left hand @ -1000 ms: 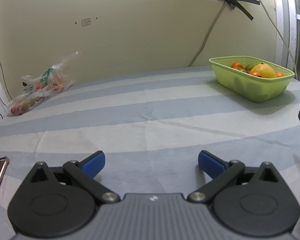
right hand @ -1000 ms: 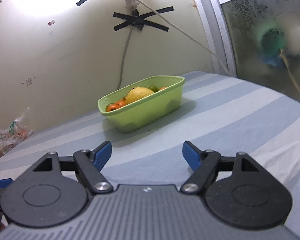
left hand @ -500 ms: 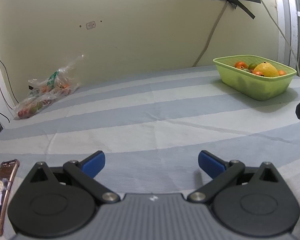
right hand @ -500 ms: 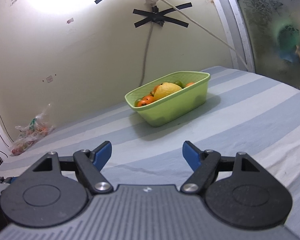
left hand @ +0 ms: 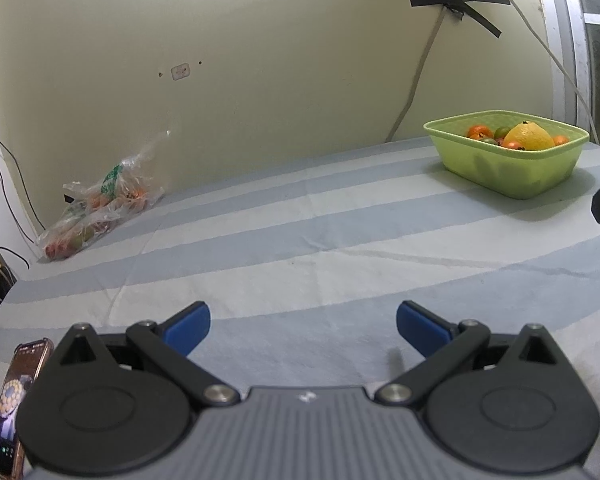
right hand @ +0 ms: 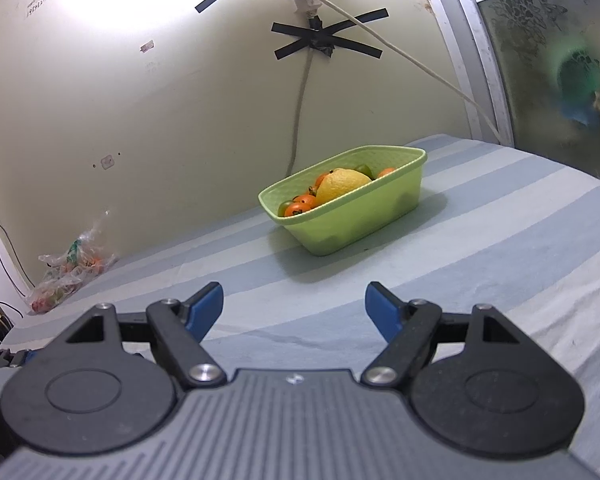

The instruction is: Organize fruits

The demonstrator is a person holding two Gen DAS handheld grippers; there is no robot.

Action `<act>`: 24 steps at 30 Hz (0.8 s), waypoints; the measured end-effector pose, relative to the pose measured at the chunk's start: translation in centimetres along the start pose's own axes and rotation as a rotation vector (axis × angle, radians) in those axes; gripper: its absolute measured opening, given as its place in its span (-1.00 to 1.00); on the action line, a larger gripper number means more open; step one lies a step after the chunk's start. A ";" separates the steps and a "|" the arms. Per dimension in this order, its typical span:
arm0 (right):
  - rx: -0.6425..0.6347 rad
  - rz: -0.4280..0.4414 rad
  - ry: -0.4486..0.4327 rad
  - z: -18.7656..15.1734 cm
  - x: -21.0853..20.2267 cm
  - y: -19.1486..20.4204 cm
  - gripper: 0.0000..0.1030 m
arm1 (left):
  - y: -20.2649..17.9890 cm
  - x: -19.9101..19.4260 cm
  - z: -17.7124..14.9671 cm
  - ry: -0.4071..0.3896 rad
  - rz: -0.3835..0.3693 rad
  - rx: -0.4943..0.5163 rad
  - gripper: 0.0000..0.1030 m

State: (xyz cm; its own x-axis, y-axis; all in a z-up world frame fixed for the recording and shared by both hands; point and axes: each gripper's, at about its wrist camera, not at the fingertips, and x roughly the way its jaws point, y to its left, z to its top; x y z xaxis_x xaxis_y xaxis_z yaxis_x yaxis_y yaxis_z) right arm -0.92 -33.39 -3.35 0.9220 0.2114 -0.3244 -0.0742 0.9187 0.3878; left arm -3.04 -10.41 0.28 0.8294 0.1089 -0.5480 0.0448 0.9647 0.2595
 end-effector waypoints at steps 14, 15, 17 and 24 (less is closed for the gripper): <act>0.010 -0.001 -0.004 -0.1 -0.1 -0.2 0.56 | -0.3 0.4 -0.1 0.030 -0.011 0.035 1.00; 0.010 -0.002 -0.005 -0.1 -0.2 -0.2 0.56 | -0.3 0.4 -0.1 0.033 -0.012 0.038 1.00; 0.011 -0.002 -0.004 -0.1 -0.2 -0.2 0.56 | -0.4 0.5 -0.2 0.035 -0.012 0.044 1.00; 0.015 -0.004 -0.003 -0.1 -0.2 -0.2 0.56 | -0.5 0.6 -0.3 0.039 -0.014 0.056 1.00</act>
State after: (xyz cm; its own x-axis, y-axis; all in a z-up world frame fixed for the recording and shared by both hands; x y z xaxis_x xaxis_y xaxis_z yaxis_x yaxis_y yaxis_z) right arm -1.12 -33.62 -3.45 0.9233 0.2068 -0.3237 -0.0650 0.9146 0.3991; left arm -2.73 -10.75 -0.37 0.8059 0.1055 -0.5826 0.0884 0.9515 0.2946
